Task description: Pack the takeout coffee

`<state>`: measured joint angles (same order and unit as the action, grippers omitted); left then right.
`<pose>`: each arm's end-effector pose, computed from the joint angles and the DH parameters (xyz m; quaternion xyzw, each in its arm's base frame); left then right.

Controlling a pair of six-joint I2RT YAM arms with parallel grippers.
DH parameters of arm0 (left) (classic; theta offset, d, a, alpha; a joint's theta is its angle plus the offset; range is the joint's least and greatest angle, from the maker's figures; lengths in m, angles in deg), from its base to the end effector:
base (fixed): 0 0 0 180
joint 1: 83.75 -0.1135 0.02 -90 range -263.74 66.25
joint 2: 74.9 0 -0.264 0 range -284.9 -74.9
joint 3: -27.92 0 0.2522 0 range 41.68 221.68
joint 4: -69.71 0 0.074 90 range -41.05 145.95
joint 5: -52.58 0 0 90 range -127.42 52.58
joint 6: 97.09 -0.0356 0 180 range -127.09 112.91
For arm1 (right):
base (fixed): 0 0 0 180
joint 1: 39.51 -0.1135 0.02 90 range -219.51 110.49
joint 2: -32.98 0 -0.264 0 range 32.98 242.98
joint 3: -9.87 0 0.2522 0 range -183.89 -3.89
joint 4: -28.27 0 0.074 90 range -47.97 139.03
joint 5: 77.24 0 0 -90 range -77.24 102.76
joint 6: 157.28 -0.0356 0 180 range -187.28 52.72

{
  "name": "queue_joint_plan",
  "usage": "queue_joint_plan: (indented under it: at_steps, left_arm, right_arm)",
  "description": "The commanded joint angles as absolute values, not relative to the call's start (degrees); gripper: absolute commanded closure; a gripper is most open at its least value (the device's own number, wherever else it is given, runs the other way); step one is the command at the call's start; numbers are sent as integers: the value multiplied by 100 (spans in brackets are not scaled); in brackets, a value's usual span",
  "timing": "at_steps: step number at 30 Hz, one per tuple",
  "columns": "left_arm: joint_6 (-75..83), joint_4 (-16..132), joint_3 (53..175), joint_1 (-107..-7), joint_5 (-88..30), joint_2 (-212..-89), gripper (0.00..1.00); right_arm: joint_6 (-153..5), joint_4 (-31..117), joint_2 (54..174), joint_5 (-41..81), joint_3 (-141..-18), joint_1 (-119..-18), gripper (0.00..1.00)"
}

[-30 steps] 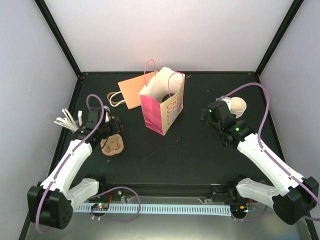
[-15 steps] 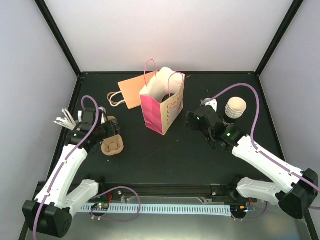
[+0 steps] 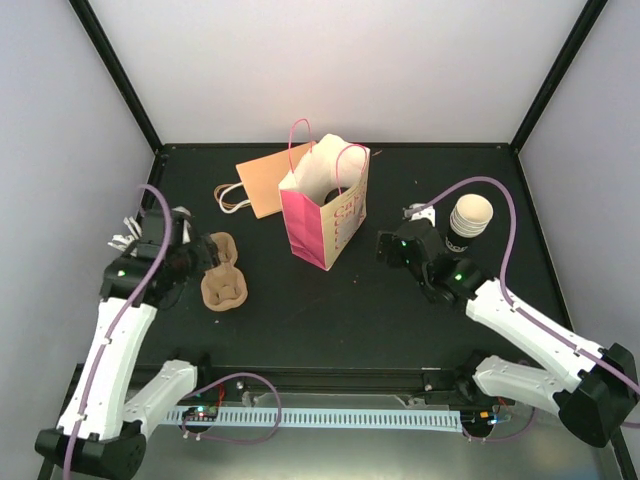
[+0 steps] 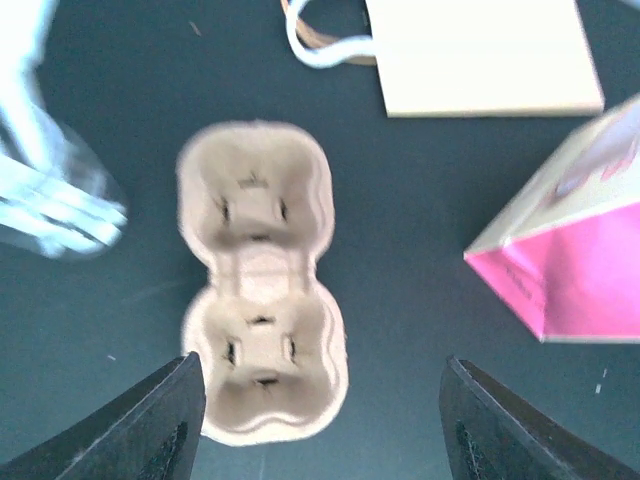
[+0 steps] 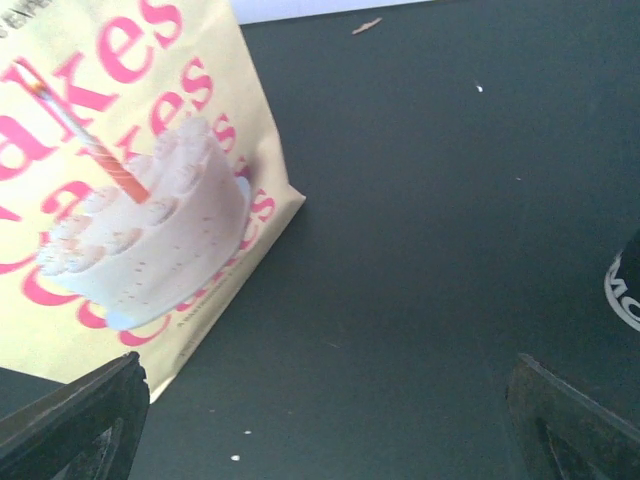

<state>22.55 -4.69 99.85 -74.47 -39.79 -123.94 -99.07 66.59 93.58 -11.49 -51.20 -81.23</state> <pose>0.1458 -0.0223 0.3252 -0.1735 0.9279 -0.0914 0.3172 0.1789 0.1399 0.2802 0.0160 0.8829 0.1060 0.4572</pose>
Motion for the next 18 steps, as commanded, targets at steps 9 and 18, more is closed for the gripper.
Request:
queue_joint_plan:
  at_steps: [9,18]
  left_arm:
    - [1177,-1175,11785,-9282,-4451,-12932,40]
    - [629,-323,11682,-9297,-4565,-13602,46]
  right_arm:
    - [-9665,6234,9133,-812,-4792,-7786,0]
    - [-9650,6242,9097,-618,-4758,-7769,0]
